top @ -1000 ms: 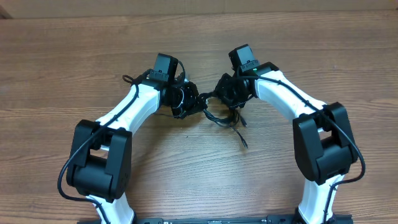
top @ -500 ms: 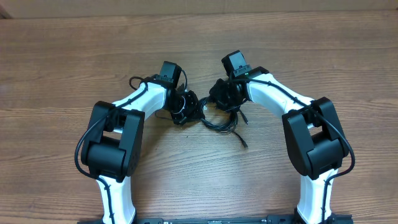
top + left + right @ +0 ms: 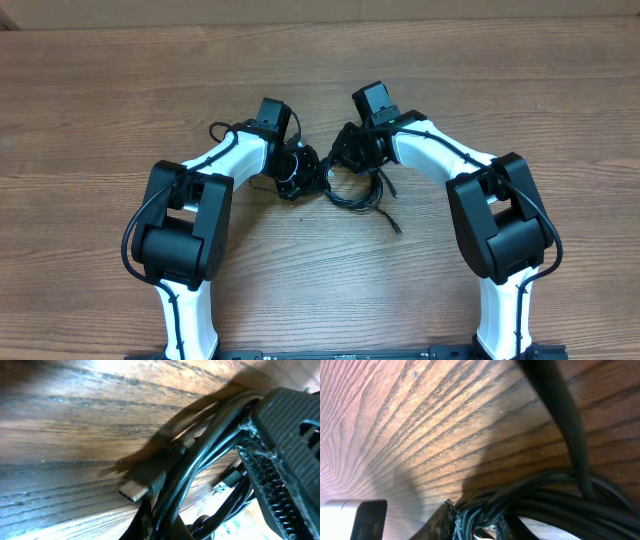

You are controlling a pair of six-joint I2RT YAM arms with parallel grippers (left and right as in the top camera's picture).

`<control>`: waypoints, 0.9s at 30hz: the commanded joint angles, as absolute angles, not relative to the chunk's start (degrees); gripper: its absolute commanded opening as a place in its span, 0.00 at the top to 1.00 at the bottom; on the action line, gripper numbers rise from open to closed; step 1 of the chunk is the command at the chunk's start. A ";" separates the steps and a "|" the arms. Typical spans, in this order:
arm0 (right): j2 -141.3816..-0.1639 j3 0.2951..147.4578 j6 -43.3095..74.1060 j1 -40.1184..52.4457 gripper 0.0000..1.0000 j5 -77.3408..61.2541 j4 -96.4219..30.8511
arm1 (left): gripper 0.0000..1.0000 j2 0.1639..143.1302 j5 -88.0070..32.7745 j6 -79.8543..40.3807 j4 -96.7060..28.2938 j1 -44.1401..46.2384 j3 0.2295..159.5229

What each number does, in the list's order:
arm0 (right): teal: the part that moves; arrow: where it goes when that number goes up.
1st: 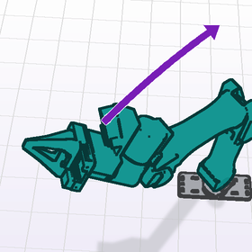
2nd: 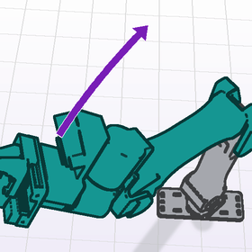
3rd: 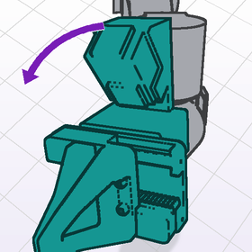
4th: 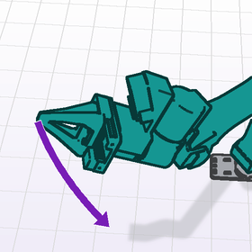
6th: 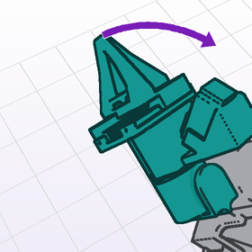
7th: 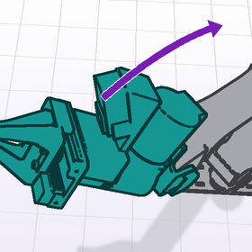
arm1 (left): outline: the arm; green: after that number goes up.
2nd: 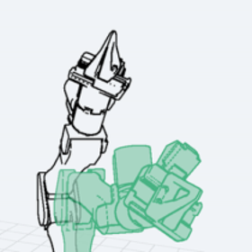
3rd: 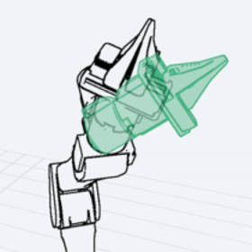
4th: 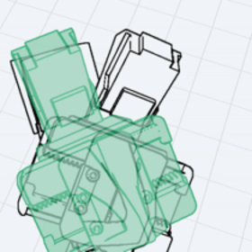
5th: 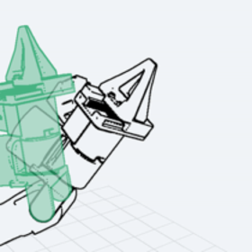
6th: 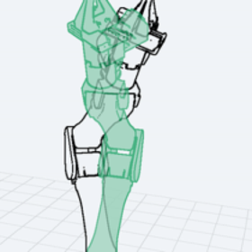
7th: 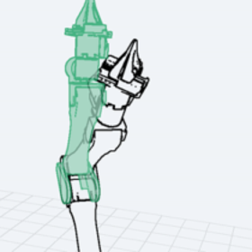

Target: Untangle cables

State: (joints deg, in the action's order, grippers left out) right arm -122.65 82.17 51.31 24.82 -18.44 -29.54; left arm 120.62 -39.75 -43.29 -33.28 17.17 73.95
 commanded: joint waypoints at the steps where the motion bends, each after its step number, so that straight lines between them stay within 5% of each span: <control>1: -126.67 81.69 52.49 25.82 0.96 -13.93 -29.41 | 0.96 124.62 -34.57 -41.74 -34.09 17.28 72.75; 8: -121.67 86.13 42.33 23.14 0.96 -15.57 -38.48 | 0.96 124.36 -35.38 -37.65 -33.80 16.29 73.54; 15: -110.45 96.82 11.44 16.21 0.96 -37.87 -63.24 | 0.96 116.01 -26.22 -24.14 -36.69 14.57 76.77; 19: -109.93 99.50 1.54 15.40 0.96 -39.11 -75.24 | 0.96 111.50 -18.28 -21.89 -38.61 14.74 76.77; 23: -110.04 99.39 1.93 16.01 0.96 -36.97 -76.18 | 0.96 108.88 -18.41 -20.53 -38.79 14.85 76.77; 27: -110.04 99.39 6.15 16.12 0.77 -36.12 -72.79 | 0.96 108.53 -28.56 -14.24 -38.52 15.00 77.17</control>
State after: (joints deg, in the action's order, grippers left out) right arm -109.91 99.00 5.21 15.88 -36.47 -74.52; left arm 110.02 -21.37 -21.65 -38.74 14.63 75.55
